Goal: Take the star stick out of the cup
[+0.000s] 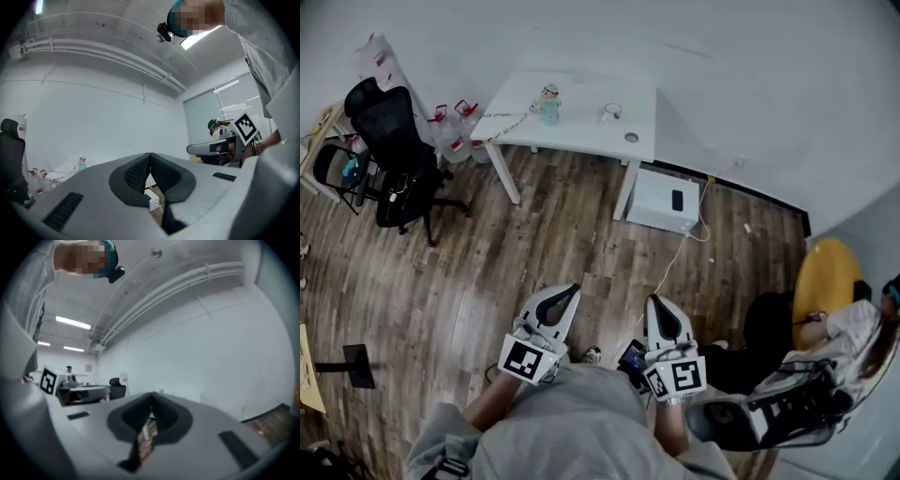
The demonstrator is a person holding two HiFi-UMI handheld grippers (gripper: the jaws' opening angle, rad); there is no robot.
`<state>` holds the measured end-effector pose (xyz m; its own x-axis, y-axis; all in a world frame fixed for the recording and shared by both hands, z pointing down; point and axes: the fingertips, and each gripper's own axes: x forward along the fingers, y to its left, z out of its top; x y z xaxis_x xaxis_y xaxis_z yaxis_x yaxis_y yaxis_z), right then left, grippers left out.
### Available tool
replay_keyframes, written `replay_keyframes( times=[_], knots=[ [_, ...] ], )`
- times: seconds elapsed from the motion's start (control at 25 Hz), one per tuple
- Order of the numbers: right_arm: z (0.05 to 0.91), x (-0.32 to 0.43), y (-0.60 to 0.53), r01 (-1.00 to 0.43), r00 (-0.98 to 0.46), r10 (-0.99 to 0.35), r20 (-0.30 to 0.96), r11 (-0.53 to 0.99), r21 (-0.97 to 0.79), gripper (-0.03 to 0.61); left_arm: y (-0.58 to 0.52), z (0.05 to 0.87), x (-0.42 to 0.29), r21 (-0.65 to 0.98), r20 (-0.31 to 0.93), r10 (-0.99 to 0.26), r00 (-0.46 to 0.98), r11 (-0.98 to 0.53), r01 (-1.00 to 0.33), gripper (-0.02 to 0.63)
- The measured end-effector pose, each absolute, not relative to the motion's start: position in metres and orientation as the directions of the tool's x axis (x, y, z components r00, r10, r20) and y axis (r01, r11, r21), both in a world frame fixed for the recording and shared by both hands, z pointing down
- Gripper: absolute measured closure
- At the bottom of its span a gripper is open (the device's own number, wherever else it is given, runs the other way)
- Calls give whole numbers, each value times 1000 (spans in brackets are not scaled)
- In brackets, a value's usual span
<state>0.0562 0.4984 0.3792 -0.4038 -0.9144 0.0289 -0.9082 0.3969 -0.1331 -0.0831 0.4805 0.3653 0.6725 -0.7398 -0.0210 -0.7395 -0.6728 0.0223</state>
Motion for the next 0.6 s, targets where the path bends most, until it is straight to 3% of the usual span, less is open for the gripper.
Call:
replay_keyframes(
  times=[0.6],
  knots=[
    [380, 60, 496, -883, -460, -888, 10, 456, -116, 543, 480, 371, -69, 18, -48, -760, 649, -650, -760, 581]
  ],
)
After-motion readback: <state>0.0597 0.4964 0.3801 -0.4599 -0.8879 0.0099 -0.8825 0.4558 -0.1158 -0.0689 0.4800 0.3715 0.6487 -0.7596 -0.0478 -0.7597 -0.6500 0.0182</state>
